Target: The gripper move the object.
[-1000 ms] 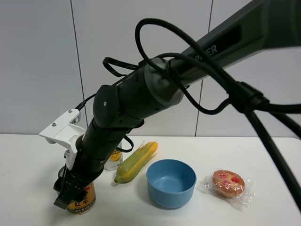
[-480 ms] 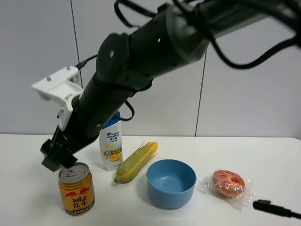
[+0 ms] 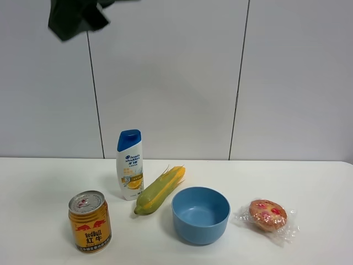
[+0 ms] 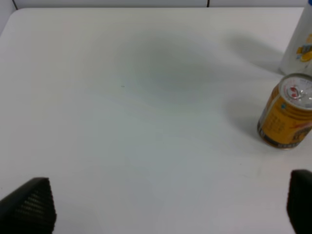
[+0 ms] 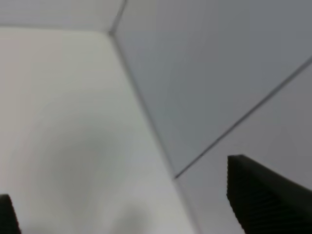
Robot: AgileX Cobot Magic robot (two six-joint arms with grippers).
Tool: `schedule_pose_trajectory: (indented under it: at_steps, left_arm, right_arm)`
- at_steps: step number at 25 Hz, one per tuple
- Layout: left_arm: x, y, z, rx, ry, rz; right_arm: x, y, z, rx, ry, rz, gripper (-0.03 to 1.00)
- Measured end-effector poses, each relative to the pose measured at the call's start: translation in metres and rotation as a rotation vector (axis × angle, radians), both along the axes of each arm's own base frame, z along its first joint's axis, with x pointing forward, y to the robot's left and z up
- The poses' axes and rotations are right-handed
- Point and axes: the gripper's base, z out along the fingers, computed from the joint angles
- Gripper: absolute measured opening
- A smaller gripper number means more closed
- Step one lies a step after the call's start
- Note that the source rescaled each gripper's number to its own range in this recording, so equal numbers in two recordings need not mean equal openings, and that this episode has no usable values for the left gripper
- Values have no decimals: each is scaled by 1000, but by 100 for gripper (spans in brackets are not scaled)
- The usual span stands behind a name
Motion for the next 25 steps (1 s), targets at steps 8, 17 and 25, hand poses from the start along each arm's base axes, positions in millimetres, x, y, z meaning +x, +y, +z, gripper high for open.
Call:
schedule_pose_trajectory:
  at_steps: [8,17,25]
  left_arm:
    - [0,0,0,0,0,0]
    - [0,0,0,1,0,-1]
    - [0,0,0,0,0,0]
  right_arm:
    - [-22,-113,72,-55,-116,-565,60]
    - [-66,-208,108,147,-27,-977,58]
    - [-87,-229,62,252,177,-1043,57]
